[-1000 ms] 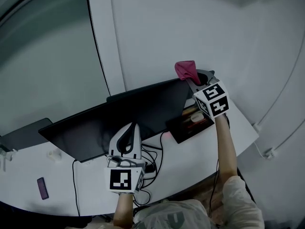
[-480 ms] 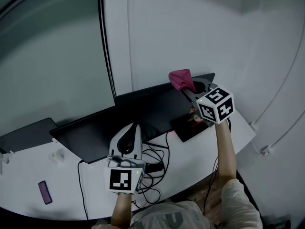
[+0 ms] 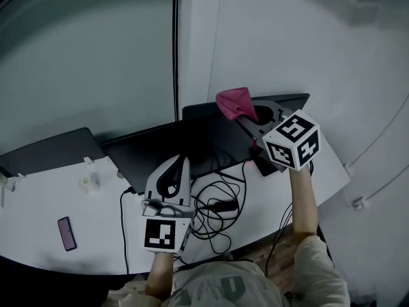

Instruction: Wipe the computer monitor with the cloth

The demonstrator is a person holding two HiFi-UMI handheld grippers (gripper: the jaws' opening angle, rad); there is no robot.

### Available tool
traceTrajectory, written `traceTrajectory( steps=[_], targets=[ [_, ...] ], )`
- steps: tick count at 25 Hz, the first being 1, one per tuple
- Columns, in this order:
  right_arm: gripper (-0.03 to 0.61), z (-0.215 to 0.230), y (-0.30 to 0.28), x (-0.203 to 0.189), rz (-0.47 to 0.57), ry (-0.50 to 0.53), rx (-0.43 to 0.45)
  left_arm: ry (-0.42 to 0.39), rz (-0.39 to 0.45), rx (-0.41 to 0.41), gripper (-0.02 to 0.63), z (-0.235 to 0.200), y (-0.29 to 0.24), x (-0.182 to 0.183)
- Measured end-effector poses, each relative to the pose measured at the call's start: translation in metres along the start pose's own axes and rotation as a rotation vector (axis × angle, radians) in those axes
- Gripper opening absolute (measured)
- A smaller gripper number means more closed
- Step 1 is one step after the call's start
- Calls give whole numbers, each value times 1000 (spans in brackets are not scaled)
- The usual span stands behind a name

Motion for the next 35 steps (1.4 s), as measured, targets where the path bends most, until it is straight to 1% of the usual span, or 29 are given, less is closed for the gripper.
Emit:
traceTrajectory(
  steps=[3,8,13,17,21,28,31,35],
  targets=[
    [57,-31,-24,14,-29,42,37,4,12,13,15,-18,19,9],
    [57,-69,-50,33,-42,85,84,-4,30,48,15,-41,42,23],
    [57,-131,-85,56,-31,97,145,9,53,73,15,-76,80,43],
    [57,-177,-112,73,-7,106,198,-13,28,89,15,-99,110,54],
    [57,-212,-137,86,11,115,239,-29,13,120,15,-120,135,65],
    [57,-251,-162,99,22,150,290,-77,10,190,15,-140,171,86],
    [57,-261,-168,100,15,196,280,-100,7,224,15,-147,184,92],
    [57,-265,-172,101,27,197,271,-120,5,253,15,-154,194,97]
  ],
)
Point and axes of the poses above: the fingertips, and each gripper's own axes: y backward along the fingers, z to its right, x out of its top, the point moved 9 cm from there along y, backward along the fingers, and after that the axes turned 14 degrees about z, right-handed, at the moved point
